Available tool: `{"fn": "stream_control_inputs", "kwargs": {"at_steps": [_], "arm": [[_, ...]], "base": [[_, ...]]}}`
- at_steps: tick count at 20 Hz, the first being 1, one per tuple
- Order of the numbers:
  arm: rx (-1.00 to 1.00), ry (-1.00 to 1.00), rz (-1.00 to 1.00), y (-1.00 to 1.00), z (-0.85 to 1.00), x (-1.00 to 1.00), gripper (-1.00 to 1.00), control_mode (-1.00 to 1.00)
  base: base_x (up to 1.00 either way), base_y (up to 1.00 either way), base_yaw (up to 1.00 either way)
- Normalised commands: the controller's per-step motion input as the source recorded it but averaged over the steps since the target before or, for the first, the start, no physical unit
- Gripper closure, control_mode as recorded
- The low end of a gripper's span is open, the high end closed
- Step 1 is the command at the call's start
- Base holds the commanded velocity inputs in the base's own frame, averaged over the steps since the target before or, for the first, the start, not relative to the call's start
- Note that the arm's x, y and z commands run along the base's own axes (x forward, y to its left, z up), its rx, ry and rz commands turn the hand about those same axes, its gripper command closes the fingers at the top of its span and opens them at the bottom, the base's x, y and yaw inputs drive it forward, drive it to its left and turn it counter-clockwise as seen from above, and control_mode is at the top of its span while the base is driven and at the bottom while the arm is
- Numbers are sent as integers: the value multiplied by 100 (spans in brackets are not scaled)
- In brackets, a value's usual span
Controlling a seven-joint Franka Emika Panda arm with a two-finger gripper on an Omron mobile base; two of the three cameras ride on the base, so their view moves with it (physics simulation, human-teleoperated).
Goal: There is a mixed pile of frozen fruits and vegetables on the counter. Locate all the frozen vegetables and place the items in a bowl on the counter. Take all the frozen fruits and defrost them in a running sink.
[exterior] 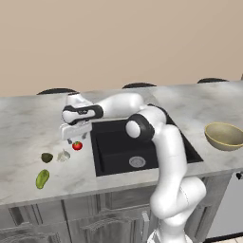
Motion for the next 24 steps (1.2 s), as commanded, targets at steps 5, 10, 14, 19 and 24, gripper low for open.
{"fn": "stream_control_inputs", "kwargs": {"at_steps": [5,10,14,19,24], "arm": [[0,10,0,3,-38,0,-100,-100],[0,4,0,0,-33,0,-100,-100],[0,1,0,5,-12,2,100,-100],[0,0,0,0,0,0,100,-100],[0,9,-1,-16,23,-36,100,-100]], "base": [[0,0,0],[0,0,0],[0,0,0],[0,0,0],[0,0,0]]}}
